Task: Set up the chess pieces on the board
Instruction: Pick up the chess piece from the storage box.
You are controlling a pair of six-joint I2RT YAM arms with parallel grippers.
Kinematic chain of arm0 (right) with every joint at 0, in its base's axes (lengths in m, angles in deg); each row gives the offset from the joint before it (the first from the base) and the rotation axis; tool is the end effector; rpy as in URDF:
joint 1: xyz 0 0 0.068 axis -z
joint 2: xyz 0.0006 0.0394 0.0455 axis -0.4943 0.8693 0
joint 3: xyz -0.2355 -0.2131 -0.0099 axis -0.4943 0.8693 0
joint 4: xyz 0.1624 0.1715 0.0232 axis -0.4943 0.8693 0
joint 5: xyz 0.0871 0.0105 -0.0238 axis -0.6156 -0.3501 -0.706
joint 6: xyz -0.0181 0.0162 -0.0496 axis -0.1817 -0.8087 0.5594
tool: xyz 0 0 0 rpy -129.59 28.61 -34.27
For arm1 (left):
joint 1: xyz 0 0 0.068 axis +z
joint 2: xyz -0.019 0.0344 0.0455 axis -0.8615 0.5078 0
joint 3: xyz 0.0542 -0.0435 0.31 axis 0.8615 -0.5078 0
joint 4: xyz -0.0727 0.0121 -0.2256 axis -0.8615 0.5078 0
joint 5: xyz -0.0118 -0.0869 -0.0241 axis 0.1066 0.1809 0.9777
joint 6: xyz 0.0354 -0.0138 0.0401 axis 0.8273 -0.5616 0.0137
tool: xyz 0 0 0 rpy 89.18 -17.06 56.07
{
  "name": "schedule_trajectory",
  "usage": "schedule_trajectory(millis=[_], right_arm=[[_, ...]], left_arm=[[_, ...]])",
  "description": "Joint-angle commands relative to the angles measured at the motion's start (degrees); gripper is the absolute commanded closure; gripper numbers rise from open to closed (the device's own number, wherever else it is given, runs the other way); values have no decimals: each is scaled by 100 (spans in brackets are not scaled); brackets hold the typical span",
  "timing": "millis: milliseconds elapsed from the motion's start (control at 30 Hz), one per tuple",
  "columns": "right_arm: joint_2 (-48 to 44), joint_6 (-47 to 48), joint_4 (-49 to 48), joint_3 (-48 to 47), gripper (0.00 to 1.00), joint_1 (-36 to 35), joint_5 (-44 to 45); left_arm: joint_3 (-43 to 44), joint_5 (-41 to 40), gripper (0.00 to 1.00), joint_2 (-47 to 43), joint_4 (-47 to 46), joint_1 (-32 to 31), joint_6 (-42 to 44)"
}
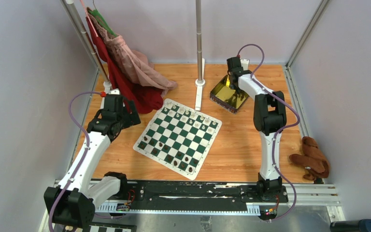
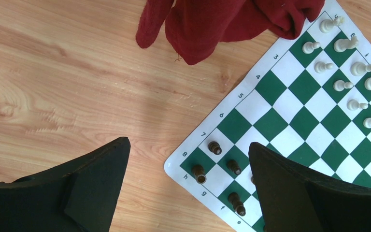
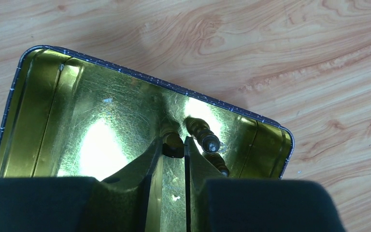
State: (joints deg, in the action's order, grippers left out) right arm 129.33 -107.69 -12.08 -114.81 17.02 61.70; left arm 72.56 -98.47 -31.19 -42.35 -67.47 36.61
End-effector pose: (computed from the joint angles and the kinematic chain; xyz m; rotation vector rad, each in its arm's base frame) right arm 0.4976 0.0957 0.2455 0.3664 2.2908 -0.2049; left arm 0.1529 -0.0135 0.3218 -0.4322 2.3109 -0.0219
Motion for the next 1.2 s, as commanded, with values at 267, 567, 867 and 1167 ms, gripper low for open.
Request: schedule_trajectory(millis=[267, 567, 867, 1167], right_arm=[[-184, 222, -186, 237, 96, 87, -63], [-547, 543, -303, 355, 97, -7, -185], [-973, 769, -381, 628, 97, -215, -279], [-1693, 1114, -381, 1073, 97, -1024, -252]], left_arm=[[-70, 5, 0, -67, -127, 52, -113], [-114, 8, 0, -177, -111, 52, -143], [-133, 56, 0, -302, -100, 52, -152], [-127, 87, 0, -423, -46, 52, -187]])
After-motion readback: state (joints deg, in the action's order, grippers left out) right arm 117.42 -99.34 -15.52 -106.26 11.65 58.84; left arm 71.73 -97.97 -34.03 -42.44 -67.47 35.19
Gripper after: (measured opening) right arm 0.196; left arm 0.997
